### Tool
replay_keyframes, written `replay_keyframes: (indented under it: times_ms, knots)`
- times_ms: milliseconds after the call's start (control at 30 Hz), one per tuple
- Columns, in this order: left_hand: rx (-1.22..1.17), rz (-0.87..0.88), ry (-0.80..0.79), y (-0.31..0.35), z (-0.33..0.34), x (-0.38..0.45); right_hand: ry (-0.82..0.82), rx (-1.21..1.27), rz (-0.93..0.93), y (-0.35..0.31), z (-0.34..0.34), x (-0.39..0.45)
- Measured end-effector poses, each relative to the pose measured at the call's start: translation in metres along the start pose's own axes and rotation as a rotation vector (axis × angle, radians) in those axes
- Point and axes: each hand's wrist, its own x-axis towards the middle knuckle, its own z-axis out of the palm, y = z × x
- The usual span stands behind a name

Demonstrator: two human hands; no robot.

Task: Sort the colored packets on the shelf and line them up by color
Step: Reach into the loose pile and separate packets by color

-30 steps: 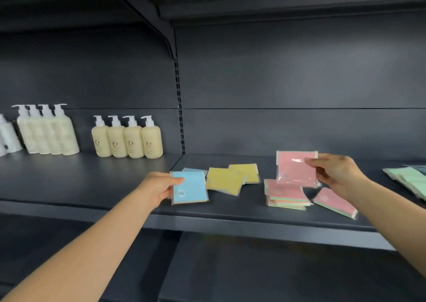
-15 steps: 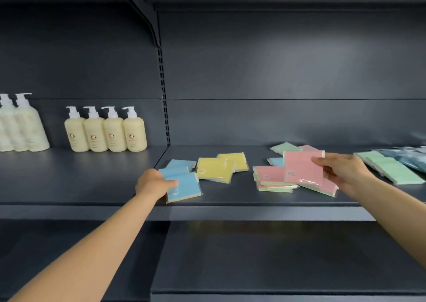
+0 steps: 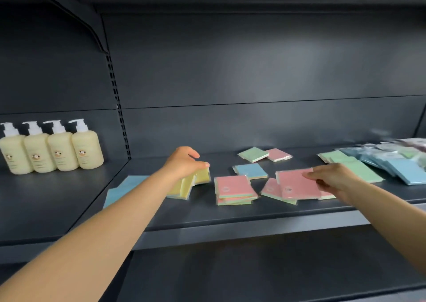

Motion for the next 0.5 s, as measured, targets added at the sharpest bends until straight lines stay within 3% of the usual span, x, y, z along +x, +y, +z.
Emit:
replay_keyframes:
  times_ms: [200, 500]
  knots:
    - [0.202, 0.036, -0.197, 0.053, 0.061, 0.058, -0.158, -0.446, -0.149, -0.010, -0.015, 0.050]
    - [0.711, -0.125, -0.599, 0.074, 0.124, 0.119, -0.325, -0.608, -0.262, -0.036, -0.015, 0.148]
